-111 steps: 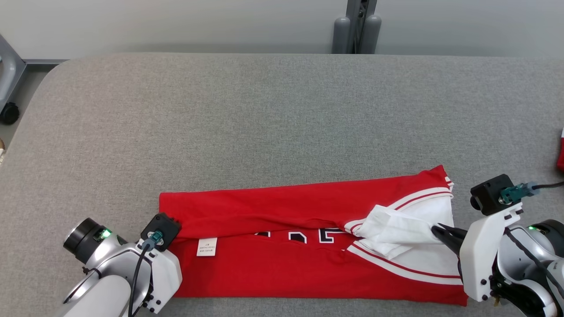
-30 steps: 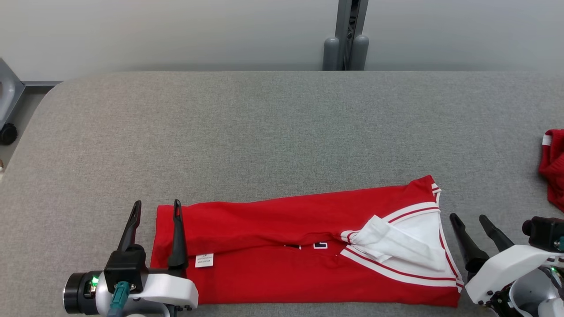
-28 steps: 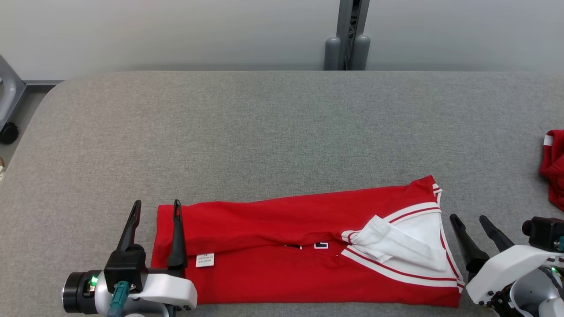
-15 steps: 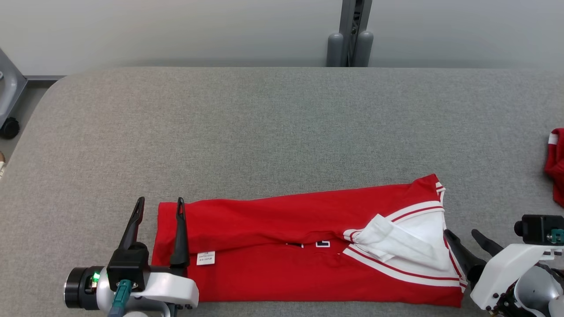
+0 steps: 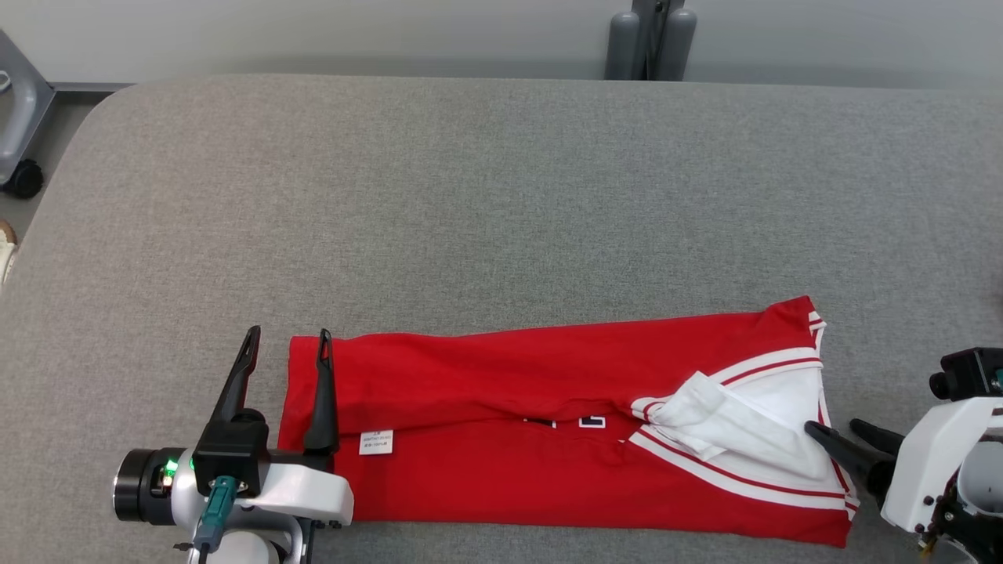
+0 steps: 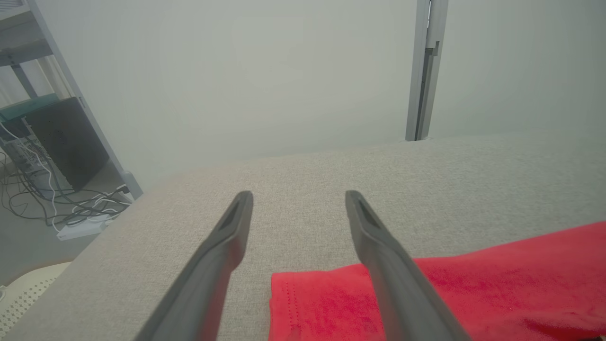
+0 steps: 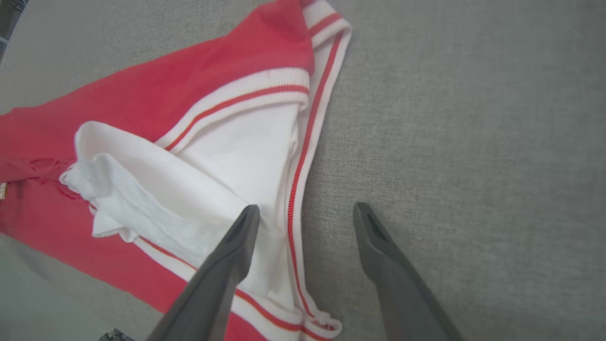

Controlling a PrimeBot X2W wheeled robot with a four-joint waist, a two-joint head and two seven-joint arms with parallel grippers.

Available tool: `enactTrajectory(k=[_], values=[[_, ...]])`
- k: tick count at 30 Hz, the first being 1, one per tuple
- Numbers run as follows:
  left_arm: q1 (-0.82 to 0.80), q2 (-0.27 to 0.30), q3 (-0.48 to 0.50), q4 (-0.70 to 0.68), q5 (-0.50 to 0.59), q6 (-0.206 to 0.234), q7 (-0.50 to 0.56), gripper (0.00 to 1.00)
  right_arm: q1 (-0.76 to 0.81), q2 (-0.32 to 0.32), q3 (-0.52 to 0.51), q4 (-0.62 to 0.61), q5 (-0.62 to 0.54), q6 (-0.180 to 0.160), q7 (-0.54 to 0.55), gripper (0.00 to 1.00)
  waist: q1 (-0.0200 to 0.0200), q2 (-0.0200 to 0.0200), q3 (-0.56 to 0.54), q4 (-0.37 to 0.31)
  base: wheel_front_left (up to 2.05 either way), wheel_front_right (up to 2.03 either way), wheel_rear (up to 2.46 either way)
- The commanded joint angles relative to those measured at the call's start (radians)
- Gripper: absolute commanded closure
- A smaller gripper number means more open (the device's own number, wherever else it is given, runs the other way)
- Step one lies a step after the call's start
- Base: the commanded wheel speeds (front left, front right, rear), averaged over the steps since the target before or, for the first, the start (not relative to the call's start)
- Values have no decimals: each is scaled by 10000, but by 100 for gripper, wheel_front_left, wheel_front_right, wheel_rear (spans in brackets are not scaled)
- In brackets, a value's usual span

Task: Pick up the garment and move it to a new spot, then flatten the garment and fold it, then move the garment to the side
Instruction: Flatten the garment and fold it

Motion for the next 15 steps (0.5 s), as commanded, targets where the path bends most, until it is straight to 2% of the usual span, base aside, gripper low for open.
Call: enactTrajectory(k=[1, 7, 15], values=[[-220, 38, 41, 5, 73, -75, -45, 0, -211, -189, 126, 103, 320, 3, 7, 0, 0, -1, 114, 104, 0, 0, 0], [-359, 23, 11, -10, 162, -91, -45, 0, -622, -578, 718, 355, 919, 3, -177, 0, 0, -1, 318, 284, 0, 0, 0], [-423, -2, 13, -2, 208, -101, -45, 0, -1084, -697, 1879, 670, 1607, 3, -517, 0, 0, -1, 464, 493, 0, 0, 0]])
